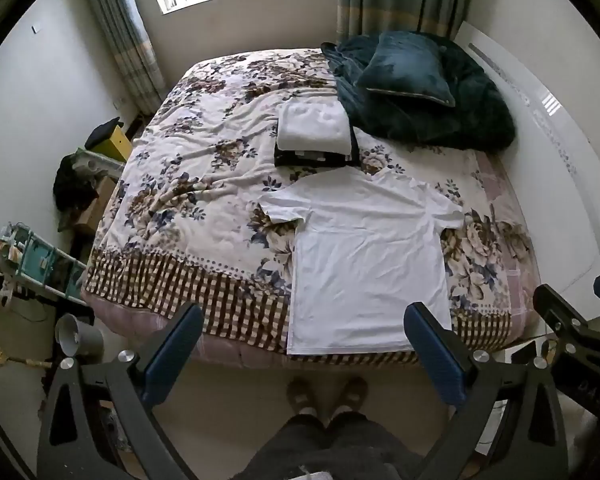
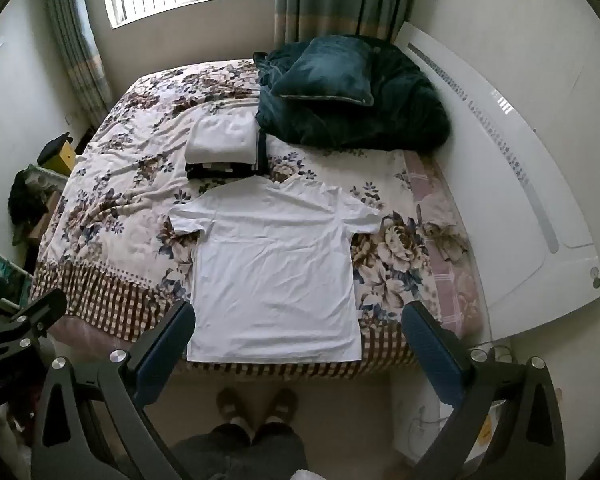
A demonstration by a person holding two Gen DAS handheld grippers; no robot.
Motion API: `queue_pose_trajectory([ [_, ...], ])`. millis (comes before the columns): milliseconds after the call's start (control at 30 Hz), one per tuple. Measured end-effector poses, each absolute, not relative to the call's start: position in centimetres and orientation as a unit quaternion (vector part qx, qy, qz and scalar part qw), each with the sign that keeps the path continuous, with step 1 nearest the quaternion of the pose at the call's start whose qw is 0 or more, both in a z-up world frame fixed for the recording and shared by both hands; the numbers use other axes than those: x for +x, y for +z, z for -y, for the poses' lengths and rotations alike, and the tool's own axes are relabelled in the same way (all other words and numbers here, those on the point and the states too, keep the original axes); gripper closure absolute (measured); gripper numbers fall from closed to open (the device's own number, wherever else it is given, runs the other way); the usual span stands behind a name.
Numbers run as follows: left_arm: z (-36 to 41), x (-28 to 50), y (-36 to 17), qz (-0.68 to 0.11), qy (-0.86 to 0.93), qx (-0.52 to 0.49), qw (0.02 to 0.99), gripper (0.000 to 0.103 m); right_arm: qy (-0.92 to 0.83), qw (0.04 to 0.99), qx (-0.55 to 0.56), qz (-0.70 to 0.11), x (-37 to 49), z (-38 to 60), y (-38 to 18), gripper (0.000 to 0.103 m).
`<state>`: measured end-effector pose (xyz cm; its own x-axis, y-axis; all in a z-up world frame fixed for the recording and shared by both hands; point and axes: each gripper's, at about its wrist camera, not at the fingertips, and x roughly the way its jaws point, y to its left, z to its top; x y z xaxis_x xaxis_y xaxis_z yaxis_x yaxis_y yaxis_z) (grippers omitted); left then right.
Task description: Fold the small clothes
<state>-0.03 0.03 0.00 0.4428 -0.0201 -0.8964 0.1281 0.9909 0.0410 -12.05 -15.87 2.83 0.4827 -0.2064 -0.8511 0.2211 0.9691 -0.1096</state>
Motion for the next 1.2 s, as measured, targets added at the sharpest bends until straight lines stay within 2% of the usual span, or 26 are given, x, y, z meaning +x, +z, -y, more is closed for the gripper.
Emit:
queue_pose_trajectory([
  [1200, 0.5, 0.1, 1.4, -0.519, -0.043, 0.046, 0.852, 0.0, -0.124, 0.867, 0.008, -0.482, -13.4, 15.6, 5.1, 0.0],
])
